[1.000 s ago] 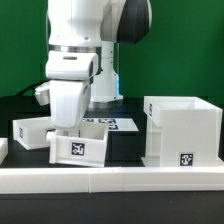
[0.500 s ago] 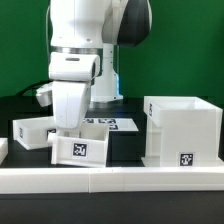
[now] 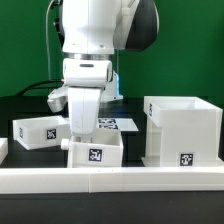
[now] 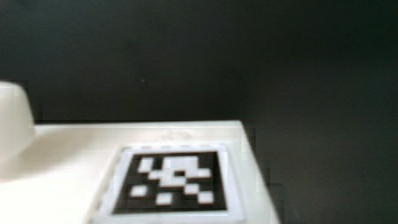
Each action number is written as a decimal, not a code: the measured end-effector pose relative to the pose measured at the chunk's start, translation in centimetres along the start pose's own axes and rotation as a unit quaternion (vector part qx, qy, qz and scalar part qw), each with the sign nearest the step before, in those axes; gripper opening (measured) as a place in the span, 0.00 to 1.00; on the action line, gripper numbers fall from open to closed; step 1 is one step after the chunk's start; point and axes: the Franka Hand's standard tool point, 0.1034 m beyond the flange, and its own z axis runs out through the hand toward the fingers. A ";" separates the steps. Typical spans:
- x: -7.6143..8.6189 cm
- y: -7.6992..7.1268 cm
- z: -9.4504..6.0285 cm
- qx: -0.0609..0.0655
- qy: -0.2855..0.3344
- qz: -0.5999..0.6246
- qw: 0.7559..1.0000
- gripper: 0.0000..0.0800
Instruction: Assemble drawer
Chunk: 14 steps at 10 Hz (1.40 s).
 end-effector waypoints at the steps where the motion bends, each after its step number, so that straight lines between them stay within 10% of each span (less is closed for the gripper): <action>1: 0.0 0.0 0.0 0.000 0.000 0.000 1.000 0.05; 14: -1.1 -0.2 0.7 0.006 0.023 -0.009 1.000 0.05</action>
Offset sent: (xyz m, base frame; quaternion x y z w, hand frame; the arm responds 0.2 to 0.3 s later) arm 0.0119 0.0295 -0.0043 0.0012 0.0145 -0.0347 0.9993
